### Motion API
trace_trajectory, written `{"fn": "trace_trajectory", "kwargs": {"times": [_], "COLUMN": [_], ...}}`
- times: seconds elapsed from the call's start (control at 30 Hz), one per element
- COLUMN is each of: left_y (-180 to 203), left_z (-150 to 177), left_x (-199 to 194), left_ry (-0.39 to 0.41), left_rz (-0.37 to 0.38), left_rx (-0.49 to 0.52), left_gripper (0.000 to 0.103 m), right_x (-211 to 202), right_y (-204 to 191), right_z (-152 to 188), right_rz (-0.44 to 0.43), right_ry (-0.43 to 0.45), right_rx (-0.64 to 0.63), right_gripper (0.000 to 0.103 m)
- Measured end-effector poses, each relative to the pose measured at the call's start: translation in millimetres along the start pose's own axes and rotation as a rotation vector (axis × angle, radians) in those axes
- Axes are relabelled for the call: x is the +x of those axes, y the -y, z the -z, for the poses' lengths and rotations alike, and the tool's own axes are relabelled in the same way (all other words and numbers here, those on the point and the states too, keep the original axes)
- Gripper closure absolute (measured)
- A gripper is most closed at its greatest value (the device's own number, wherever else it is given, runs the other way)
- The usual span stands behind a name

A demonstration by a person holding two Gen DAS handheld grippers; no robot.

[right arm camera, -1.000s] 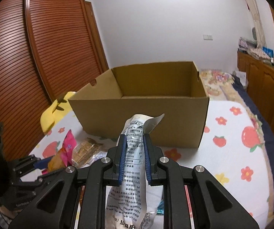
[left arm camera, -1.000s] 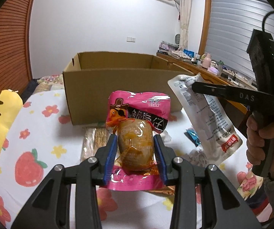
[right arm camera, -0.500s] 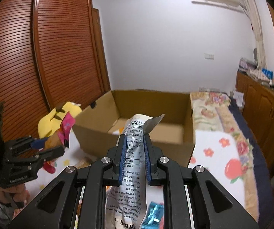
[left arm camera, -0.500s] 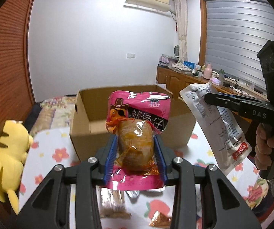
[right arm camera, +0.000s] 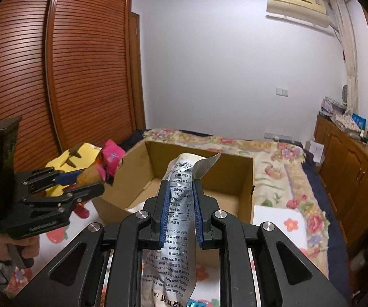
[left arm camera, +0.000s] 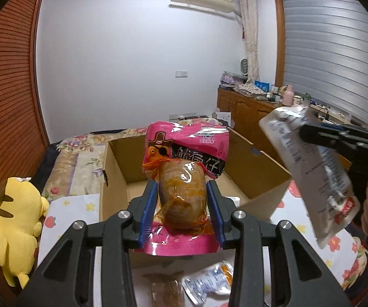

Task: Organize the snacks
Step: 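Lift both held packets and carry them over the box, then open both tools to release the packets into the box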

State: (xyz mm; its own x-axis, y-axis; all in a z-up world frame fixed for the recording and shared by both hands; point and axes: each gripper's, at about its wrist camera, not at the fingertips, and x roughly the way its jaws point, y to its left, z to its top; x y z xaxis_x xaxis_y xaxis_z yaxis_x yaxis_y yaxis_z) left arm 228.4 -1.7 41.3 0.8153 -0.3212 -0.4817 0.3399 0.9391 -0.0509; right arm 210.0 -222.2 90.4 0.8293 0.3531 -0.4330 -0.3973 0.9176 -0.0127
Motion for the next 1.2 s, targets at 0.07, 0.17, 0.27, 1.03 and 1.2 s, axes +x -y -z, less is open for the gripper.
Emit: {"fn": "trace_trajectory", "kwargs": {"times": [0.07,0.17,0.27,1.03,1.2], "left_y": [-6,-14,-19,-19,-24], "left_z": [-1,-3,-3,-8,-5], "left_x": [8,22,32,69,69], "left_ry": [-0.017,-0.047,-0.066,-0.138,-0.146], "left_rz": [-0.003,-0.001,-0.011,-0.028,-0.030], "left_rx": [-0.019,-0.050,-0.063,-0.091,-0.108], "left_gripper": [0.065,0.065,0.065,0.063,0.061], "right_x": [3,9,15,113,126], "right_y": [2,7,12,0,-1], "right_z": [-4,-12,-22,-49,-41], "right_rz": [0.006,0.014,0.021,0.183,0.217], "right_ry": [-0.001,-0.005,-0.003,0.007,-0.015], "right_rx": [-0.005,-0.007,-0.001,-0.084,-0.119], "right_gripper": [0.088,0.088,0.088,0.088,0.088]}}
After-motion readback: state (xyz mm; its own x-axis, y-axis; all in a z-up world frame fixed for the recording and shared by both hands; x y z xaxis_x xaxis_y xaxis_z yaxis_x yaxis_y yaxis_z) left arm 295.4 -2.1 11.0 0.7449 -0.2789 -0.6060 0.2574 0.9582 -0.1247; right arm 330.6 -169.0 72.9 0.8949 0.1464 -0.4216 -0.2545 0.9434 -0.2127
